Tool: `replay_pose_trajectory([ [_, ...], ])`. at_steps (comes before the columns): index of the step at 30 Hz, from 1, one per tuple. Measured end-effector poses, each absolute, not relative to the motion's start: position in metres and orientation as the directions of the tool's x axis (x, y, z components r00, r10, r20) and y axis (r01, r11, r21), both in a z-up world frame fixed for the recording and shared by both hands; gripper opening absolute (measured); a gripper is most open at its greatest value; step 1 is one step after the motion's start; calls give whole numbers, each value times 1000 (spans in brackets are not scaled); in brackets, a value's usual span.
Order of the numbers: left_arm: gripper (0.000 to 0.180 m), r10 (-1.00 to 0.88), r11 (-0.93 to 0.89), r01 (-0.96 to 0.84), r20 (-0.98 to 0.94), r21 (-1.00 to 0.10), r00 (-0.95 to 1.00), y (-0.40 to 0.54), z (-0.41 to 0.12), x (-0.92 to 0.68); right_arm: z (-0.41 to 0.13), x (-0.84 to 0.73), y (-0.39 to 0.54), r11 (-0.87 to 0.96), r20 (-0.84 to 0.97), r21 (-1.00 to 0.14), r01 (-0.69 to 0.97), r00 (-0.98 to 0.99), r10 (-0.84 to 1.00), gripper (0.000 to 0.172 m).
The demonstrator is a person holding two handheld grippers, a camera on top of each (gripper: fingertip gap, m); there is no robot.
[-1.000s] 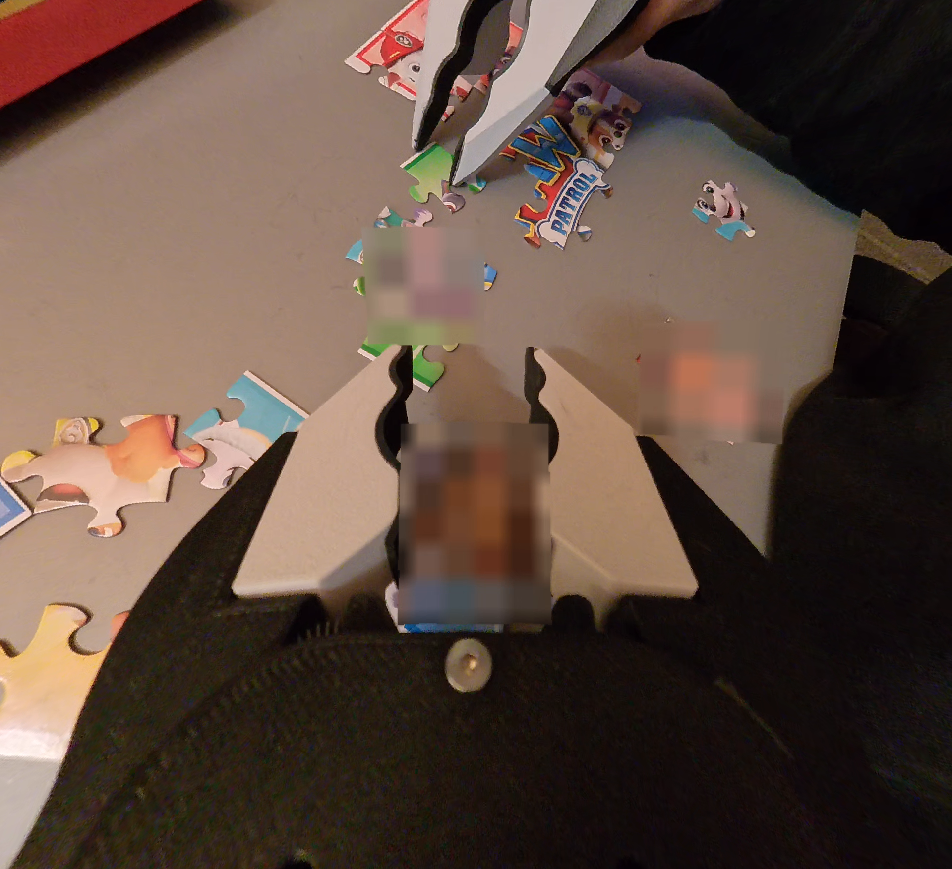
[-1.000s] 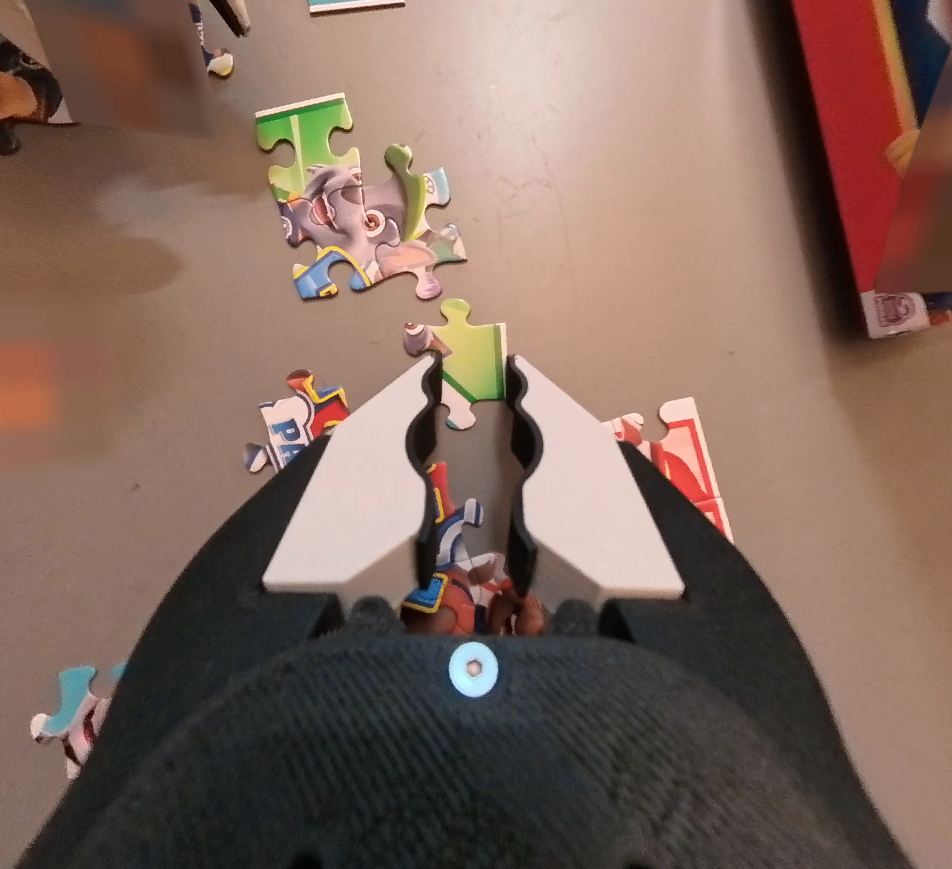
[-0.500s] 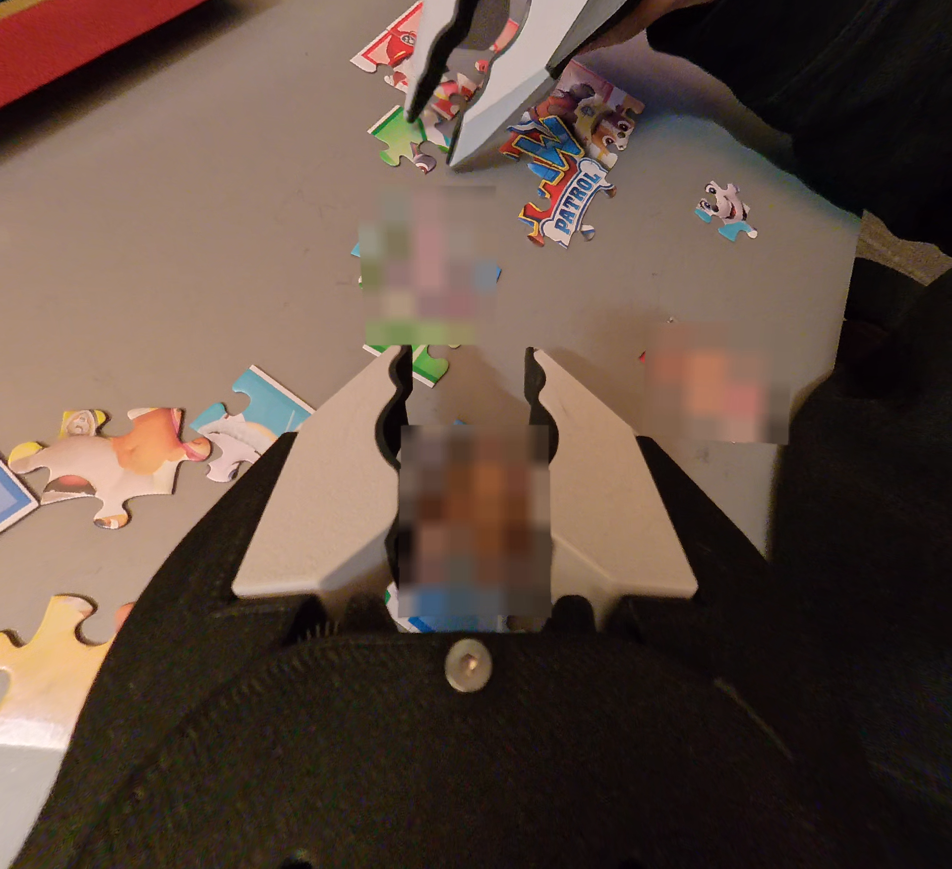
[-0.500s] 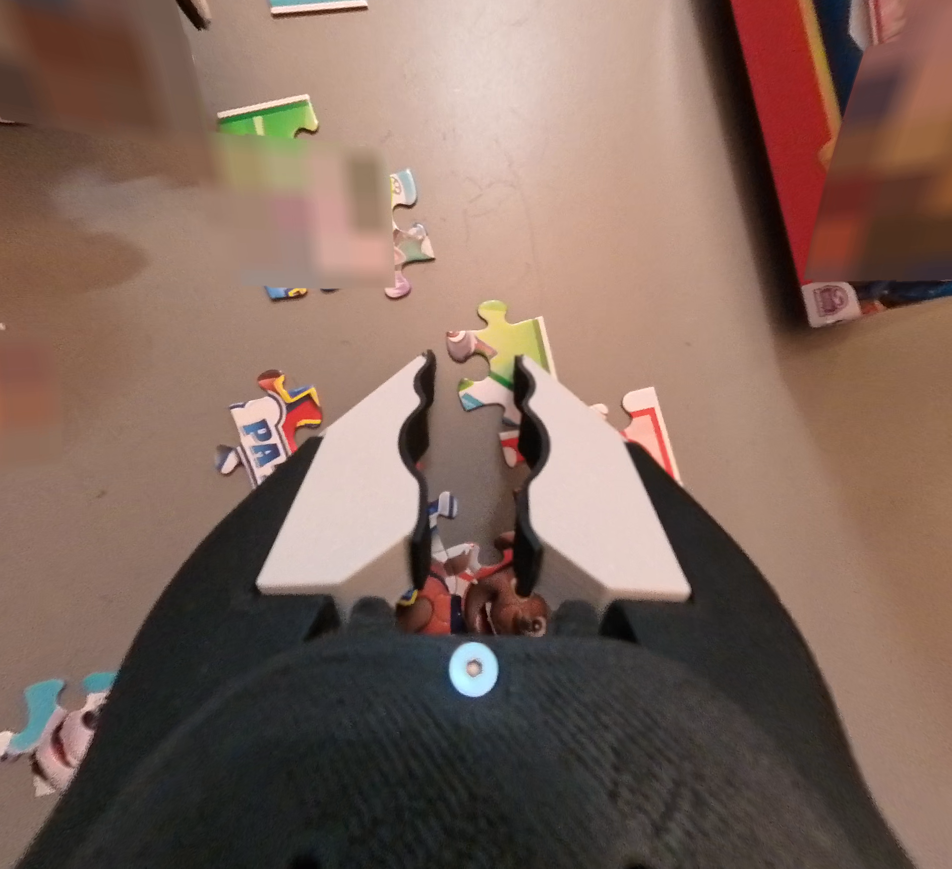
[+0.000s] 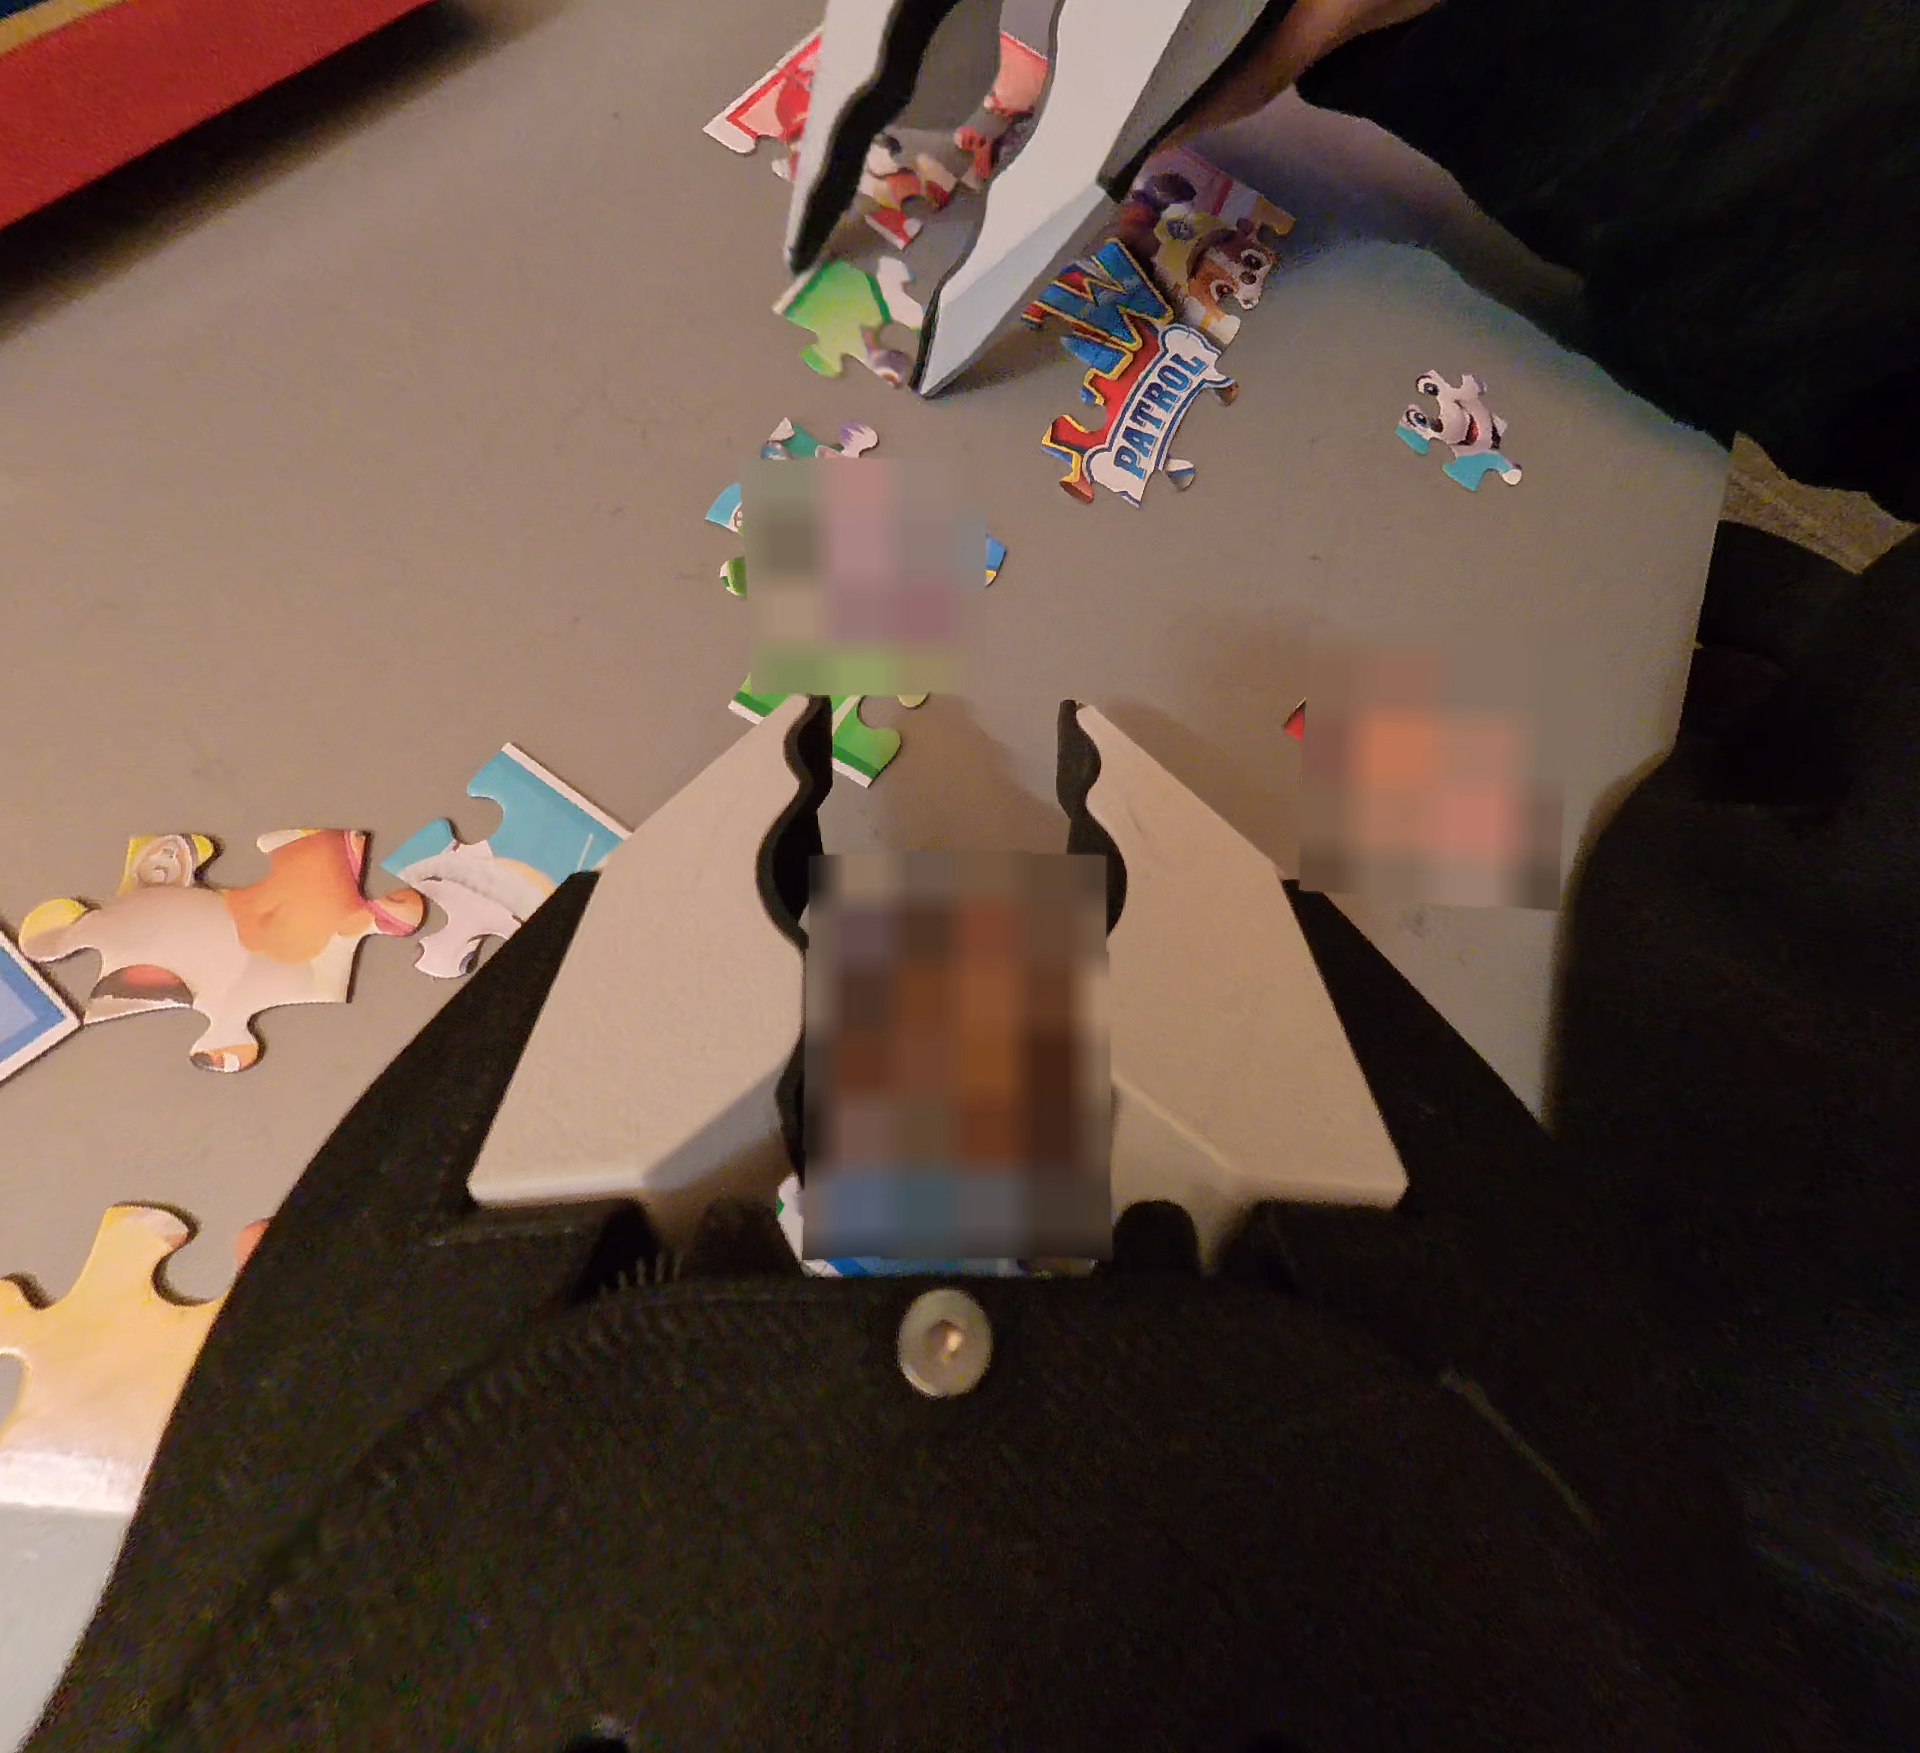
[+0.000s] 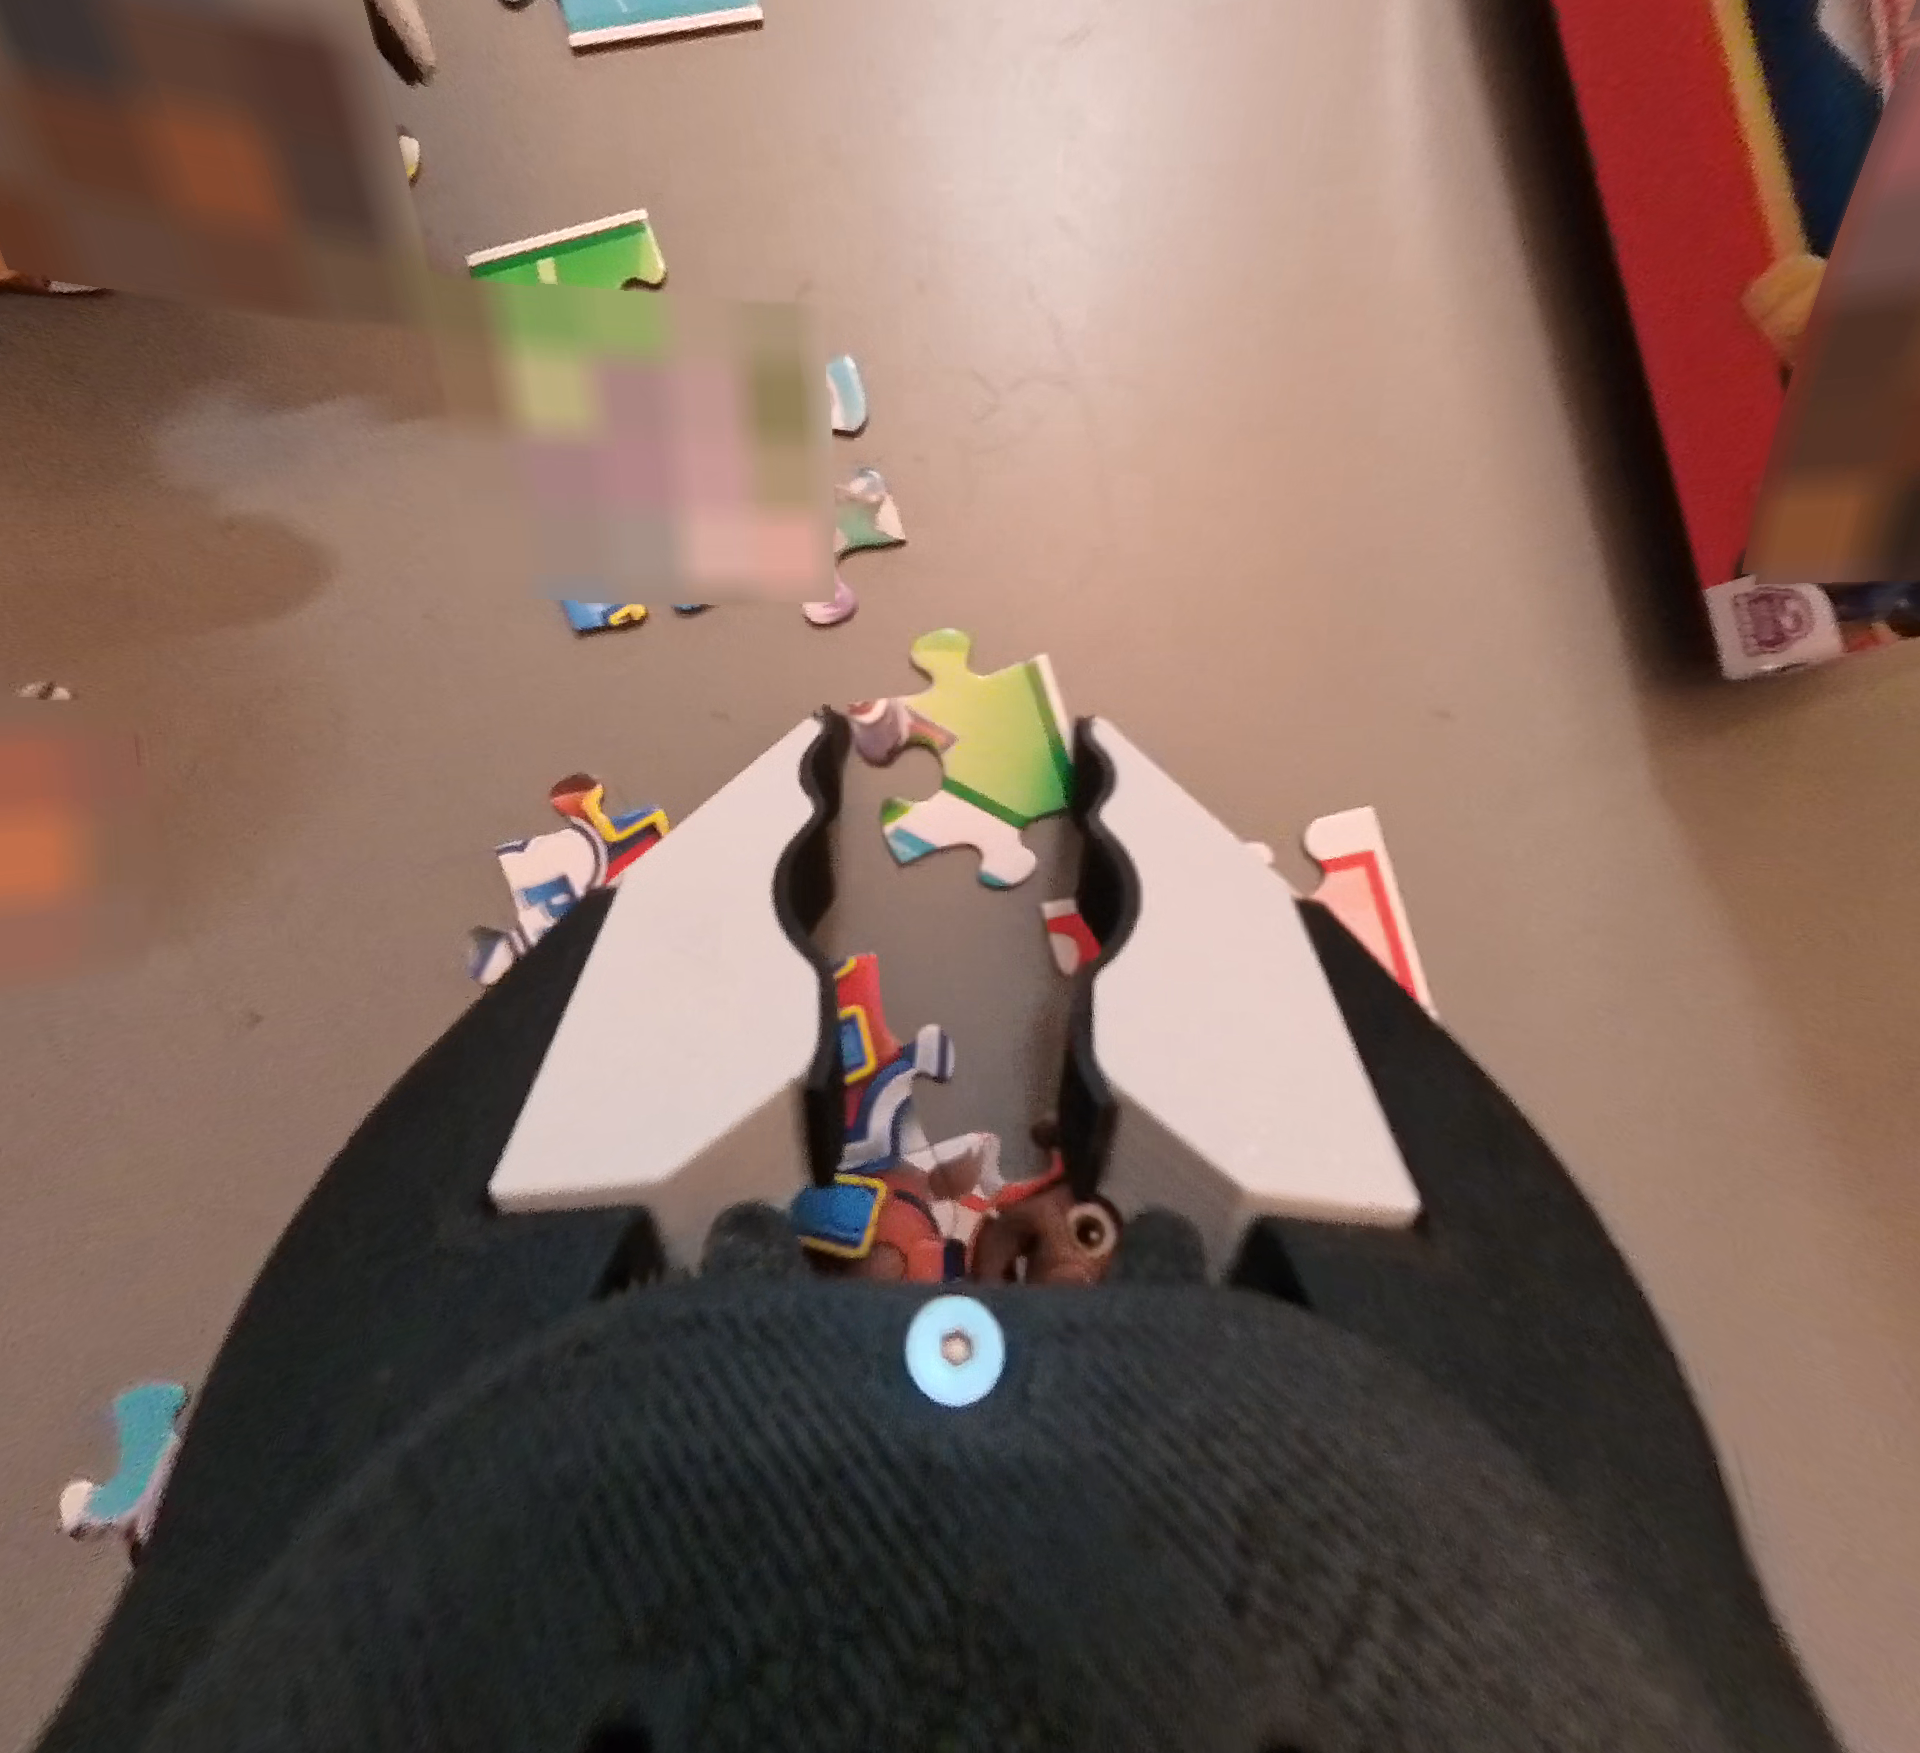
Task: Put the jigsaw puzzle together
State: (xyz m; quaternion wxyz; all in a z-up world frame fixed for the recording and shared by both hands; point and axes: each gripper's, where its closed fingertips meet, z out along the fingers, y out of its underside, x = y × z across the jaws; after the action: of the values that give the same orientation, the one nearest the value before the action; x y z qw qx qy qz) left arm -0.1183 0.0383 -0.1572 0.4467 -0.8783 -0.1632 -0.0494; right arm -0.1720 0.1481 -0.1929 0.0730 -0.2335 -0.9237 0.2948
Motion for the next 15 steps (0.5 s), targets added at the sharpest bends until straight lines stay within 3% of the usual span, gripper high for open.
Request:
replay_pose_trajectory([
  [15,41,226,-553,313,223,-772,948,42,-154,-113,-192,-157,139,698,-14,-607,379,-883,468,39],
])
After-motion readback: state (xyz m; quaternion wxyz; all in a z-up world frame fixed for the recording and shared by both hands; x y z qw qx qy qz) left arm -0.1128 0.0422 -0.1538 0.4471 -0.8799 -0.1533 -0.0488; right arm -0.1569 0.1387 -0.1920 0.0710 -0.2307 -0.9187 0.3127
